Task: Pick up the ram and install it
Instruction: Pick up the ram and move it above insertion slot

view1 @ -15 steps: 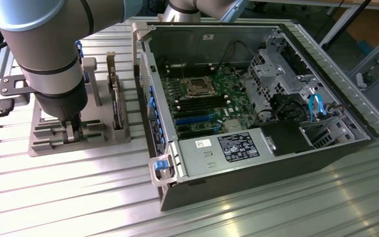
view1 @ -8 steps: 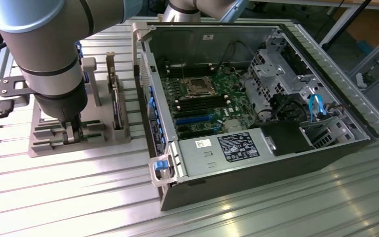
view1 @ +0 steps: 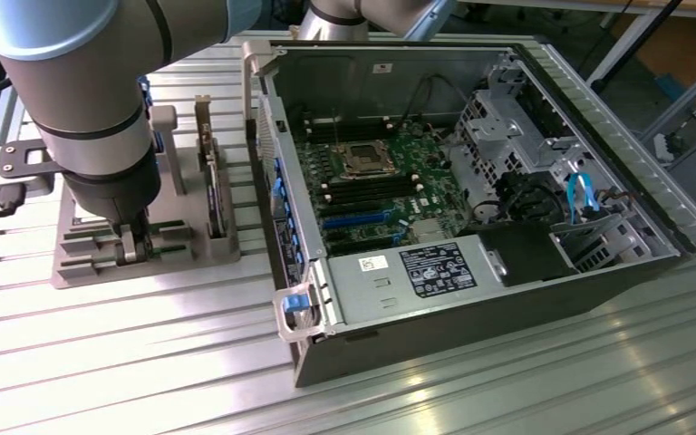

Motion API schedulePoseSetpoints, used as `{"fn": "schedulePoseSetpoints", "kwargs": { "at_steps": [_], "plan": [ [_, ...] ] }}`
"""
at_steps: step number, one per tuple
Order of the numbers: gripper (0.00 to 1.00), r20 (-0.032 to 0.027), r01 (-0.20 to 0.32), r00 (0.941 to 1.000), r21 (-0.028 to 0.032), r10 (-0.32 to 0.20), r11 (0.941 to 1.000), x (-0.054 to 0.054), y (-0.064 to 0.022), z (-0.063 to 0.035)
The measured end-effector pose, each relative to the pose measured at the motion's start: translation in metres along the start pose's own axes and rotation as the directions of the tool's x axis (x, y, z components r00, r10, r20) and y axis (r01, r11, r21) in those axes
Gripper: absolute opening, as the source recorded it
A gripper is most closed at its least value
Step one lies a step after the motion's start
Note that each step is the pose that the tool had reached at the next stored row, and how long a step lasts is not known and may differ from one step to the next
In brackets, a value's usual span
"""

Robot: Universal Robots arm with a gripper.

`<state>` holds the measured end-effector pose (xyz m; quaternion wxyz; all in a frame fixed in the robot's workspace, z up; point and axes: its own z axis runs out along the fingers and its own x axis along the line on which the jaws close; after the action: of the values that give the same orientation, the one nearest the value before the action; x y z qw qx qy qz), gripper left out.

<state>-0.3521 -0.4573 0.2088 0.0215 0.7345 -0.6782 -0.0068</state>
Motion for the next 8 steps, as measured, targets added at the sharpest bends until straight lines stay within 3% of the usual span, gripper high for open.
{"fn": "schedulePoseSetpoints", "kwargs": {
  "at_steps": [8],
  "plan": [
    [0.13,0.0001,0.0,1.0,0.0001,0.0,1.0,0.0,0.0001,-0.0023]
  ]
}}
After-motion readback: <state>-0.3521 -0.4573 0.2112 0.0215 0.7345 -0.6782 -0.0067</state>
